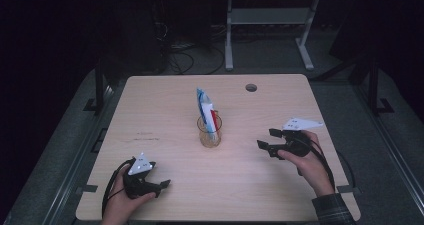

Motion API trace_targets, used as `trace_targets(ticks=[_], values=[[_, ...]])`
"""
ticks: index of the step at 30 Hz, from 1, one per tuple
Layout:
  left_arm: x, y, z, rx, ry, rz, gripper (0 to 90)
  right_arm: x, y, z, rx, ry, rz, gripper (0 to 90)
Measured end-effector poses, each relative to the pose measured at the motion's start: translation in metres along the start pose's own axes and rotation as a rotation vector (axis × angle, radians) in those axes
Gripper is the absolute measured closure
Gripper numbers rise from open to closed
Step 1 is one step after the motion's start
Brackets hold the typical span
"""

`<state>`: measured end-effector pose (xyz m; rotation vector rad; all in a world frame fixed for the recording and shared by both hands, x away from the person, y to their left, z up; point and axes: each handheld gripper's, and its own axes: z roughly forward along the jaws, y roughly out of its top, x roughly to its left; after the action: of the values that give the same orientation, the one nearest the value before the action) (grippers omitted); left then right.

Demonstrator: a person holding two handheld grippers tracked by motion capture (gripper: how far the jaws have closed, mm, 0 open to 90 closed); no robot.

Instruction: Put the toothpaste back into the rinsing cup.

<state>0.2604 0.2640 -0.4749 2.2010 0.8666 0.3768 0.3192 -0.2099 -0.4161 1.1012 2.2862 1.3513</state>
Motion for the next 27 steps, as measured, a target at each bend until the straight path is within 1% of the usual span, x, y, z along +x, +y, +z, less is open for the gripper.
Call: trace_targets(ticks=[11,18,20,24,27], values=[[0.000,0.000,0.000,0.000,0.000,0.000,13.1,0.001,-0.030,-0.010,0.053,-0.011,0.015,28.8],[0.000,0.000,0.000,-0.002,0.000,0.000,13.1,0.002,-0.049,-0.016,0.089,-0.034,0.025,26.2],[0.000,0.000,0.000,-0.002,0.000,0.000,13.1,0.003,-0.053,-0.017,0.100,-0.042,0.016,25.0],[0.000,0.000,0.000,-0.001,0.000,0.000,13.1,0.004,-0.063,-0.019,0.129,-0.059,0.012,24.0],[0.000,0.000,0.000,0.001,0.000,0.002,13.1,0.003,-0.070,-0.021,0.151,-0.081,0.007,23.3]])
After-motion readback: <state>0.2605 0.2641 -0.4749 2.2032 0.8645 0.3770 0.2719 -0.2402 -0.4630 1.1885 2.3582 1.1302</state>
